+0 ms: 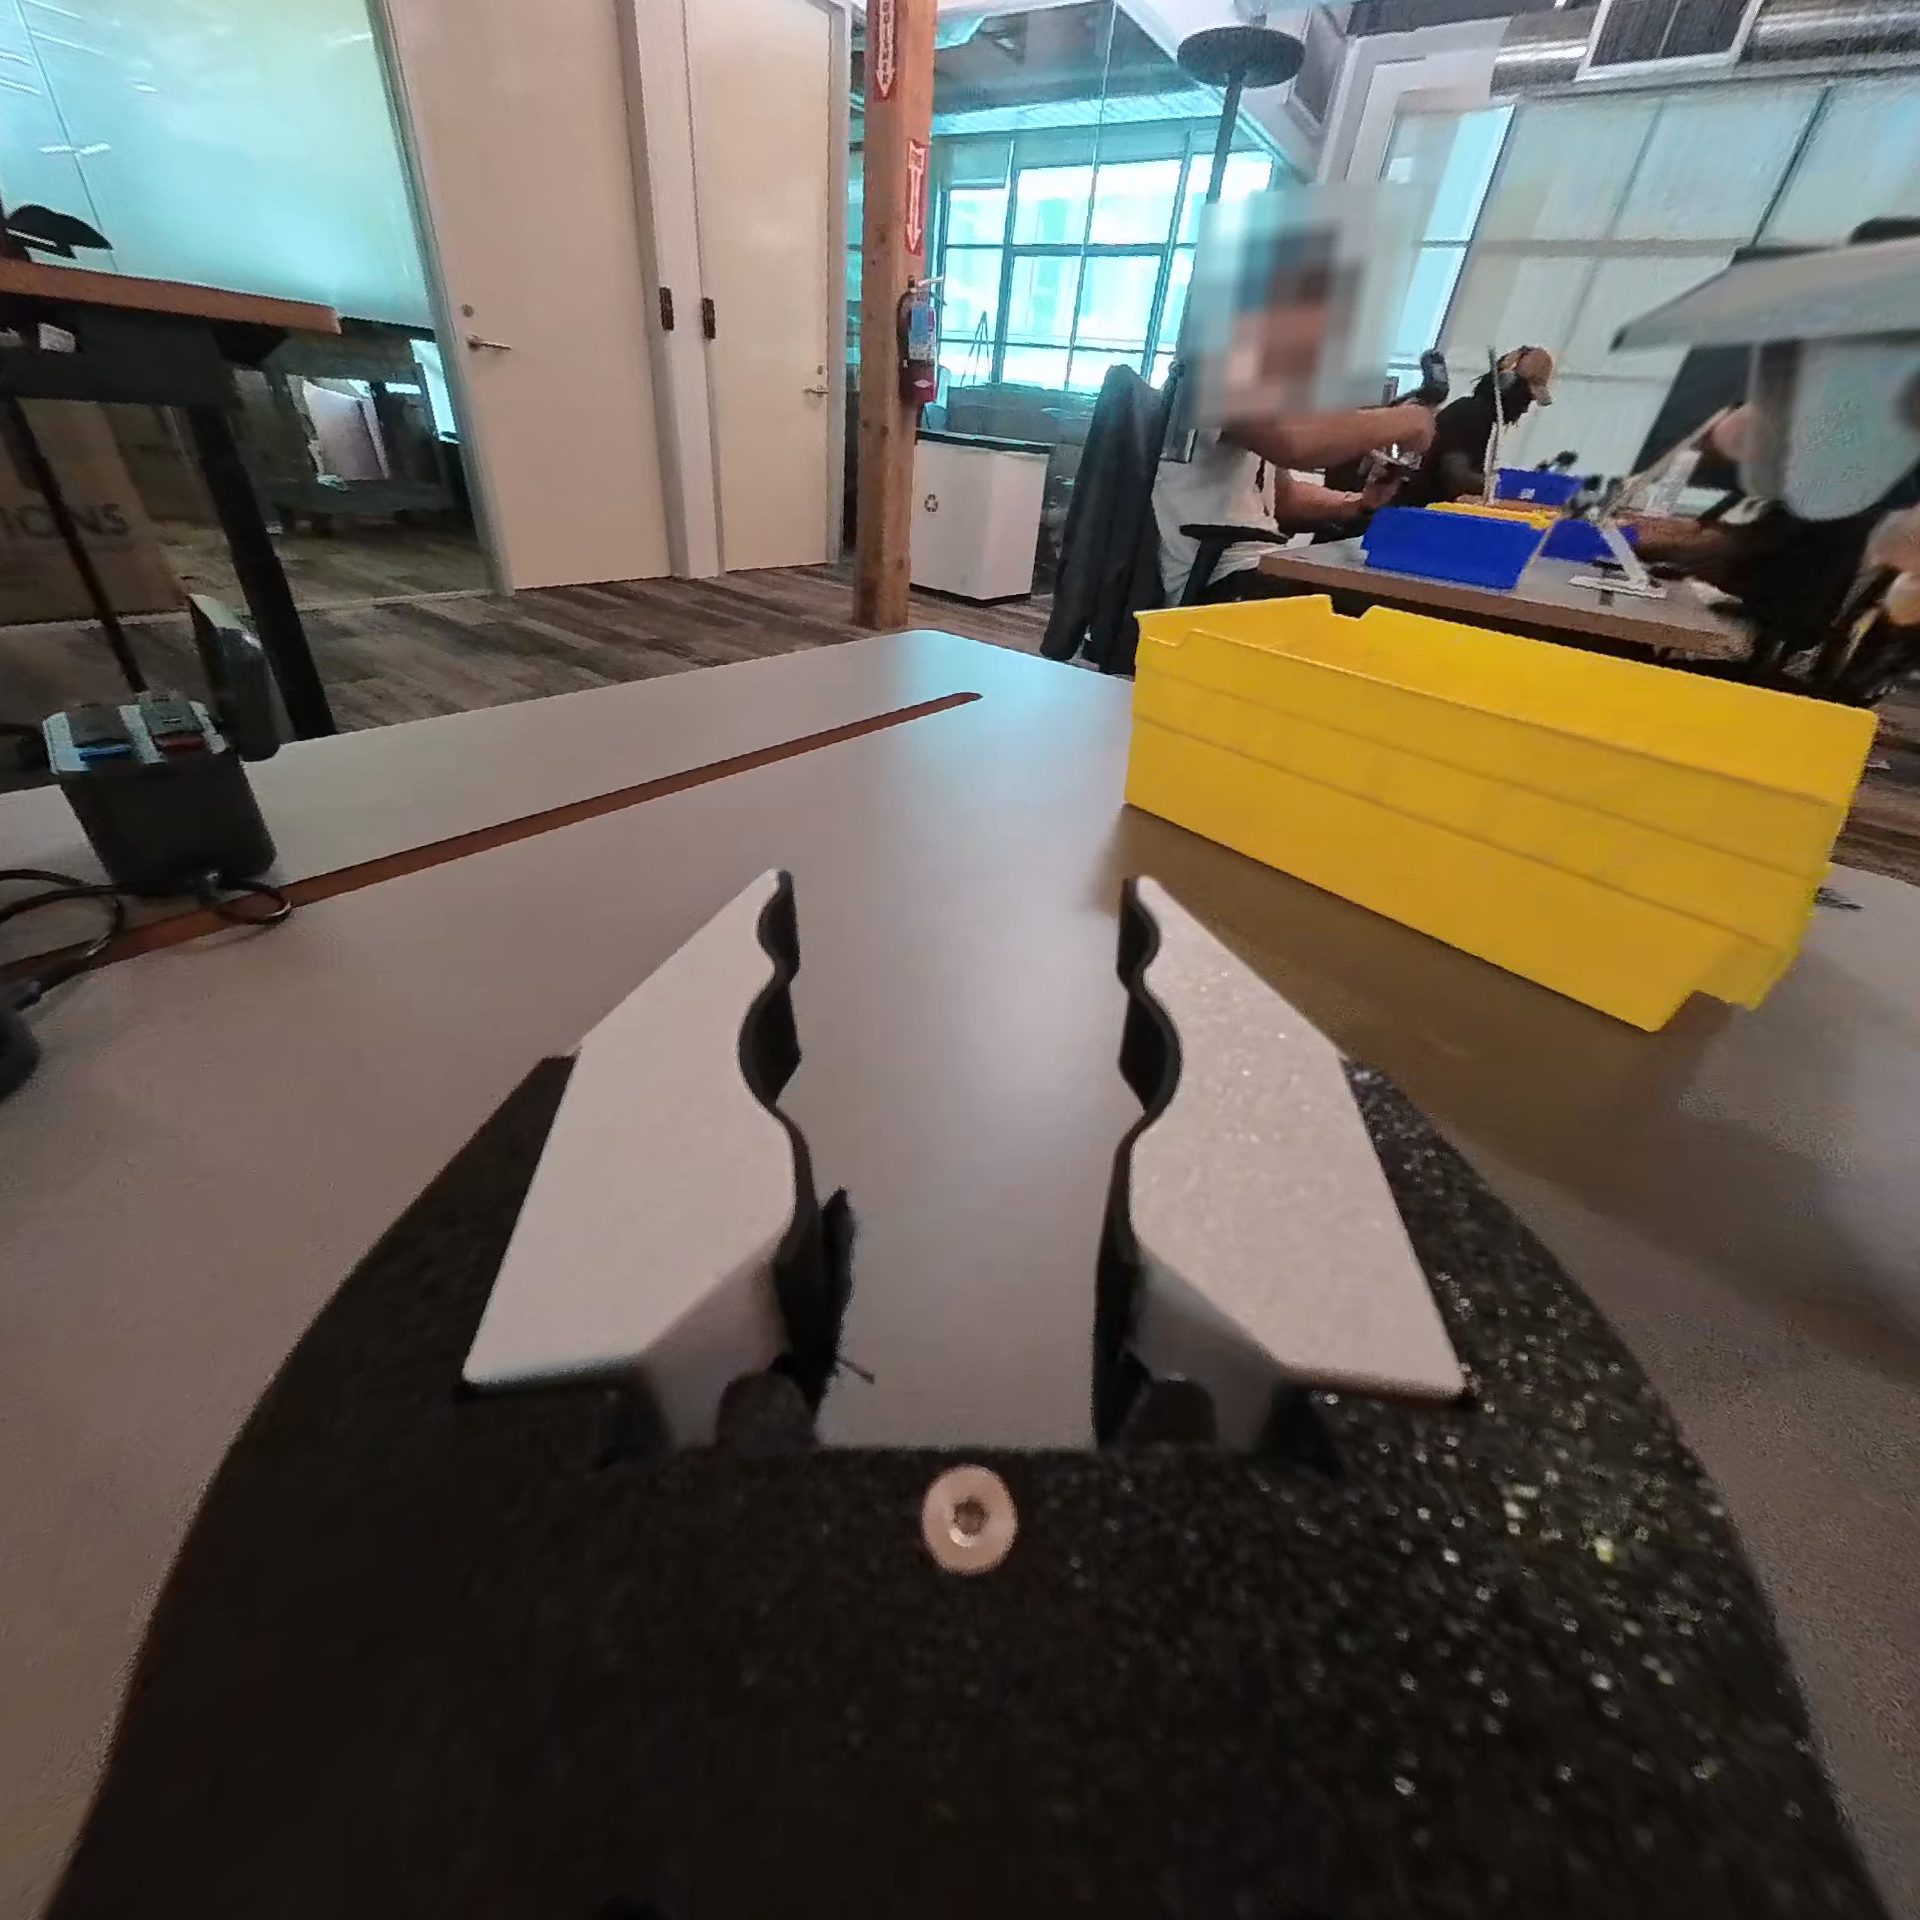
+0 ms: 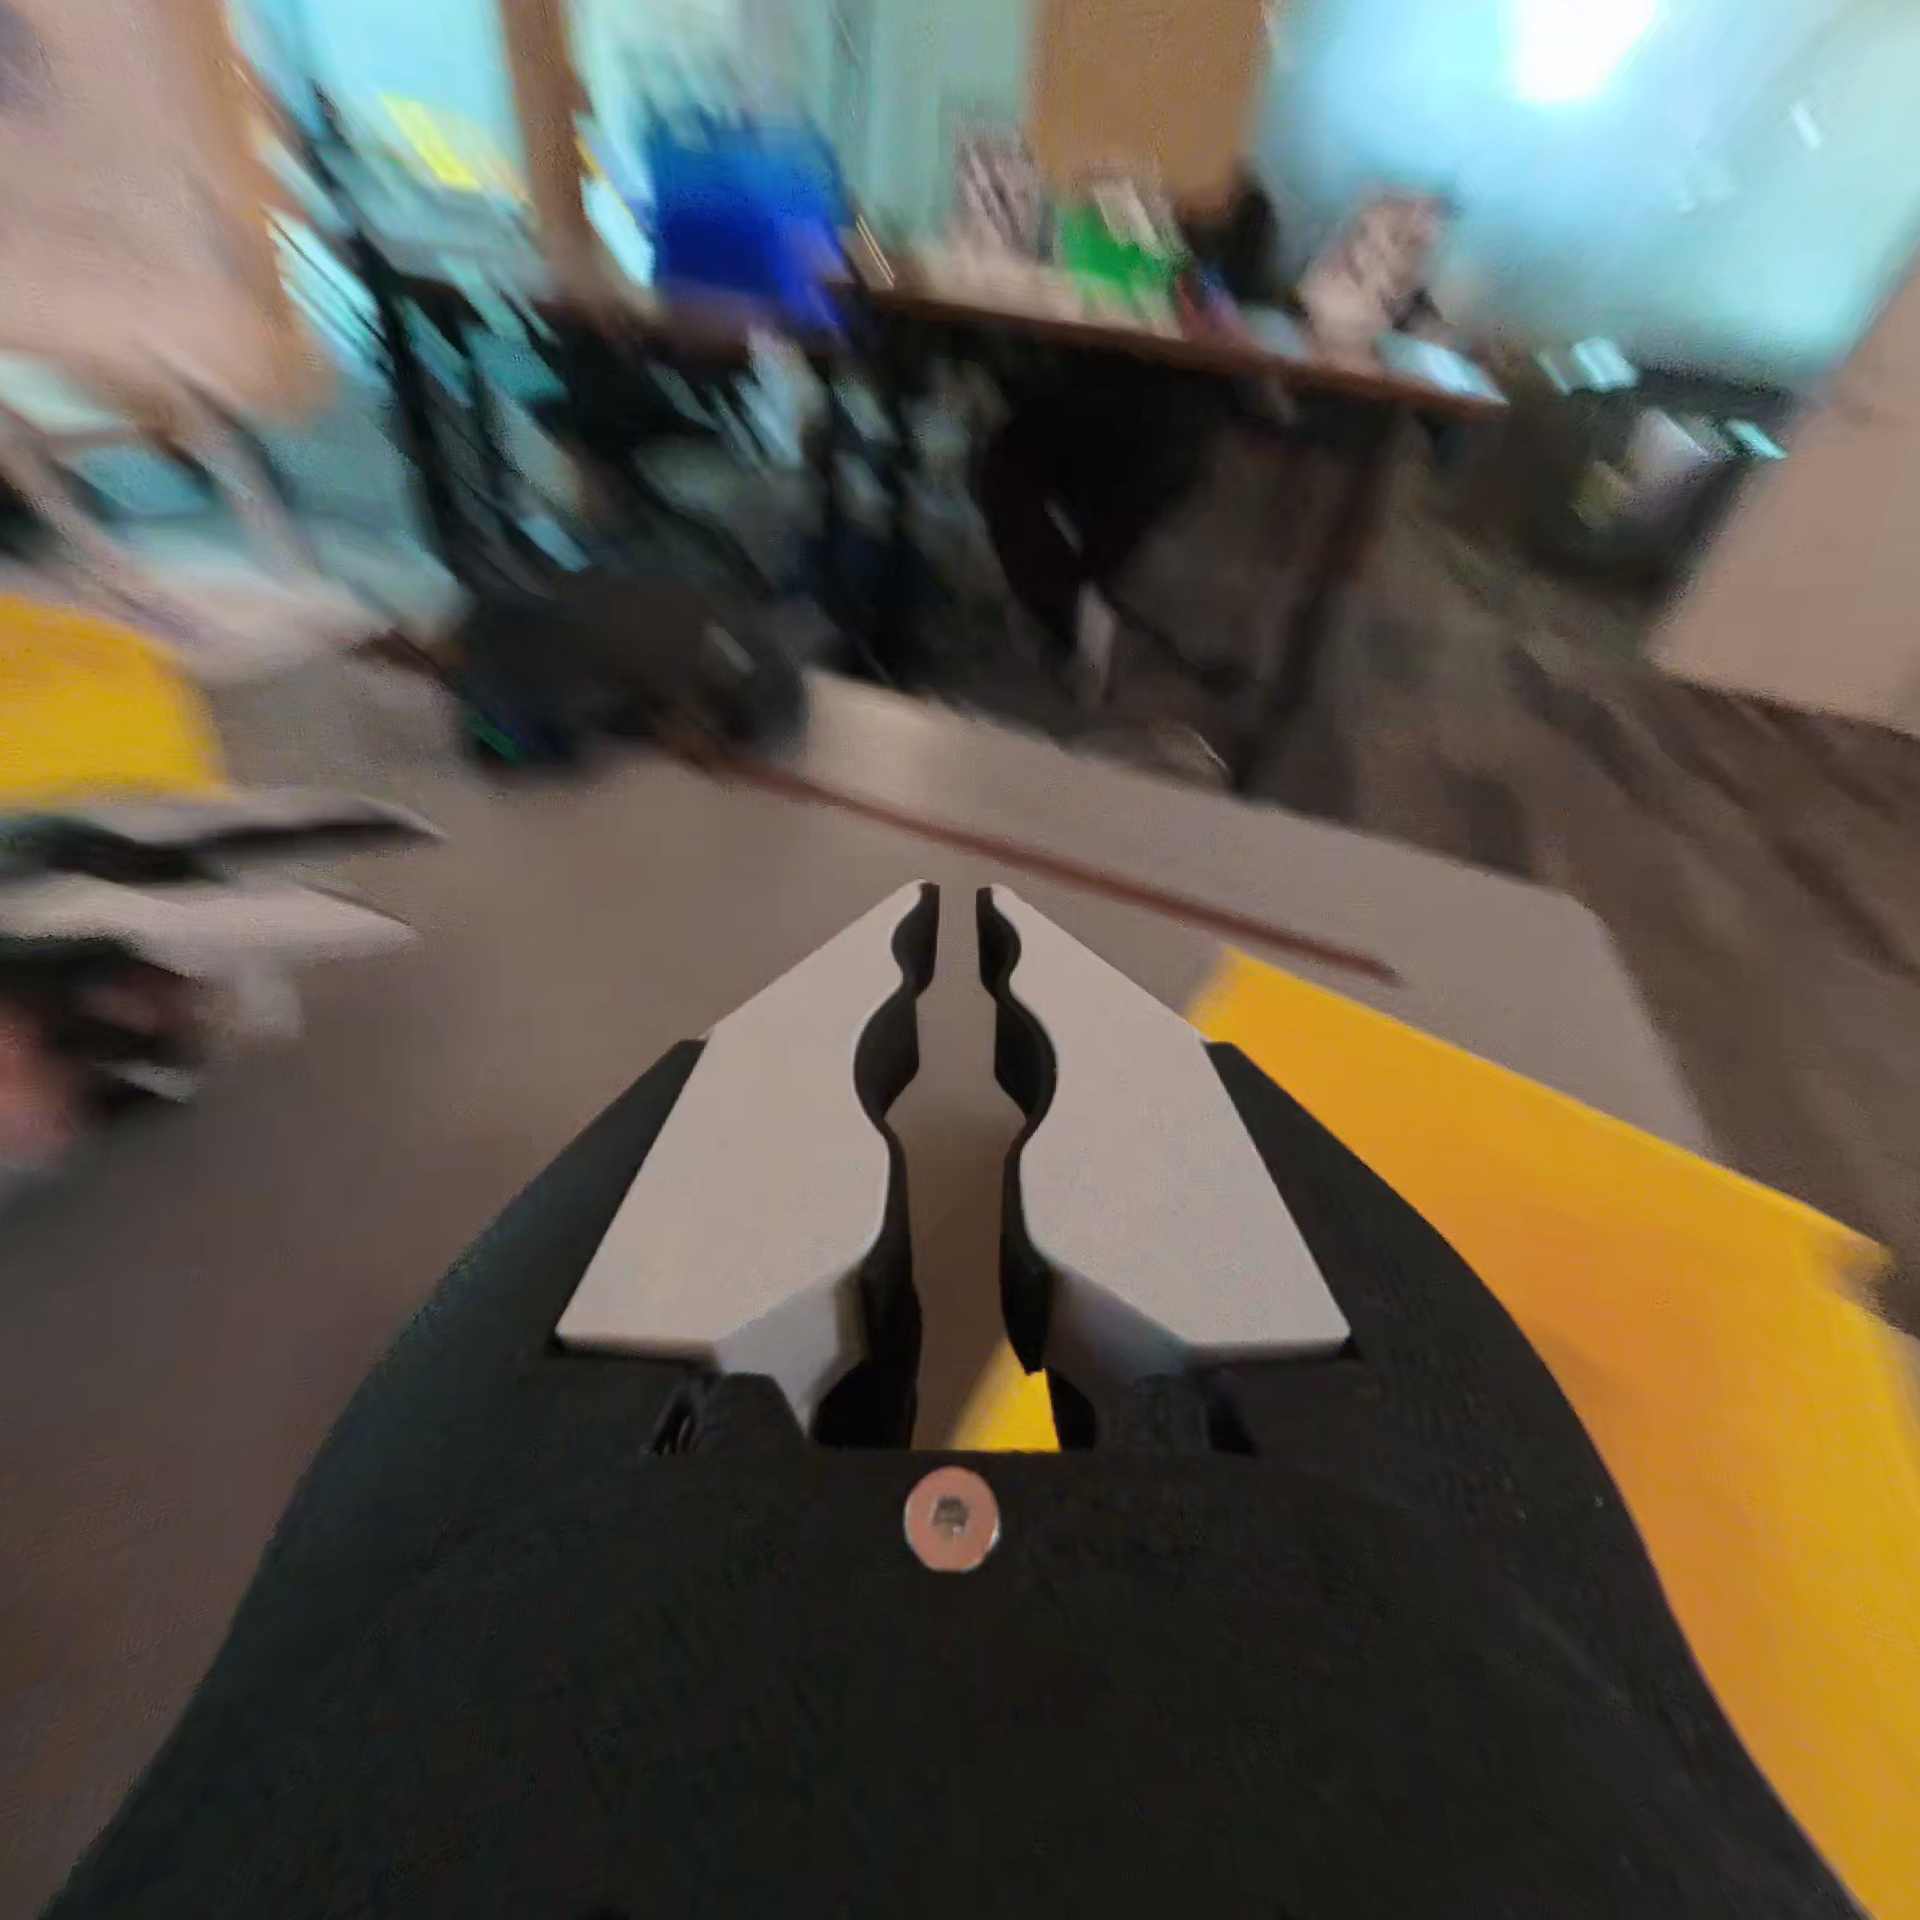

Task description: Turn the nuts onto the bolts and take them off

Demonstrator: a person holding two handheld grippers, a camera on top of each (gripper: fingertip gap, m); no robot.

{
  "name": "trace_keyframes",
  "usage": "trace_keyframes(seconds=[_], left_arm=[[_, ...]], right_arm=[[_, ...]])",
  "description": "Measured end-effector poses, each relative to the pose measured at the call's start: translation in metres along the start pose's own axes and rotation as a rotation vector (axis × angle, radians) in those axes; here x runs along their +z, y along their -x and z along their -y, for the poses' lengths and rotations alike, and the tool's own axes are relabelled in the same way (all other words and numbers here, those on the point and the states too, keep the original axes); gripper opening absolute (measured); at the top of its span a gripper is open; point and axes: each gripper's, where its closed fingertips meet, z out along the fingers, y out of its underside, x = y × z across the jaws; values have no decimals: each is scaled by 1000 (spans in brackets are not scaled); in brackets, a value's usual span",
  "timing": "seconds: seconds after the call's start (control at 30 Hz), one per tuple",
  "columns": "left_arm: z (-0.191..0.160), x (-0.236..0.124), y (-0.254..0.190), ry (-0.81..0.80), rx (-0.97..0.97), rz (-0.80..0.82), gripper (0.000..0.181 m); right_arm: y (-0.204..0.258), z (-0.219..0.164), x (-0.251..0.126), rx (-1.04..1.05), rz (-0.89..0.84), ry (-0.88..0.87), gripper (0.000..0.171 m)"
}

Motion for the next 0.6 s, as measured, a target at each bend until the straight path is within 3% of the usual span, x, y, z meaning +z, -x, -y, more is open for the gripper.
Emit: trace_keyframes(seconds=[0.07, 0.17, 0.27, 0.37, 0.6], left_arm=[[0, -1, 3, 1, 1, 15, 57], [0, -3, 5, 0, 11, 33, 55], [1, -6, 11, -5, 38, 74, 52], [2, -9, 16, -9, 53, 106, 46], [0, -11, 18, 51, 171, 148, 40]], right_arm=[[41, 9, 19, 53, 109, -150, 10], [70, -12, 64, 1, 60, -250, 24], [88, -30, 99, -49, 5, -353, 22], [89, -32, 105, -182, -102, -488, 7], [108, -57, 118, -251, -7, -434, 0]])
